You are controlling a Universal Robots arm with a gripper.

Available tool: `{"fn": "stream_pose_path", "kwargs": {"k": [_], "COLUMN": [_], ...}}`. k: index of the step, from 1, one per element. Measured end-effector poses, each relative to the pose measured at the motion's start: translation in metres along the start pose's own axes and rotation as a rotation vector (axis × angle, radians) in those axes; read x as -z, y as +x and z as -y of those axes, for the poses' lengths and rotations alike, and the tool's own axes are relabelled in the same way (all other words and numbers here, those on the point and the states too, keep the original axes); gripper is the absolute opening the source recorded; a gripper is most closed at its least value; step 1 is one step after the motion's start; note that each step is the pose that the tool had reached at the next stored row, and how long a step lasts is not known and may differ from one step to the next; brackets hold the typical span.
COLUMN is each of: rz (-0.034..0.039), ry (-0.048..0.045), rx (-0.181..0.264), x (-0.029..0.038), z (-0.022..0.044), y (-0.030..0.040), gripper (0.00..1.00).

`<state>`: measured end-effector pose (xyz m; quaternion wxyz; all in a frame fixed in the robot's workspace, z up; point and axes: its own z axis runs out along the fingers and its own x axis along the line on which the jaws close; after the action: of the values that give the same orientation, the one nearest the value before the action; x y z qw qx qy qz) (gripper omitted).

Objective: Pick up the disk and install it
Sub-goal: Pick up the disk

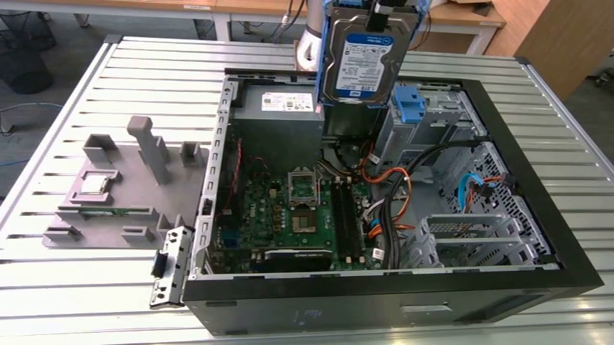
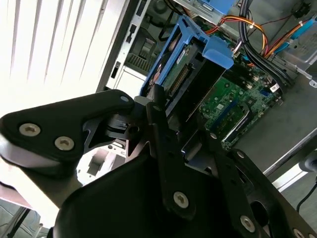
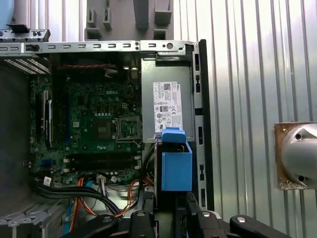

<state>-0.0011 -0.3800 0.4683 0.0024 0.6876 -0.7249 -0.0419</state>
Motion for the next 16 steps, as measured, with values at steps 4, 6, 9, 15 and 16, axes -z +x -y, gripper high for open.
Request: {"fn": "stream_pose_path", "kwargs": {"k": [4,6,9,15,16], "rz": [0.0000,0.0004,0.0022,0.0081,0.0092], "ry": [0.0000,0.0000,-0.0001,-0.0004,-0.0005], "rx": [0.000,0.000,0.000,0.000,0.001], "x": [0.0000,-0.0002,-0.0005,-0.0009,-0.0010], "z": [0.0005,0.0007,0.0013,0.0026,0.0028], "y": [0.0085,0.0125,0.0176,0.0283,0.0303], "gripper": [0.35,0.35,0.35,0.35,0.35]}}
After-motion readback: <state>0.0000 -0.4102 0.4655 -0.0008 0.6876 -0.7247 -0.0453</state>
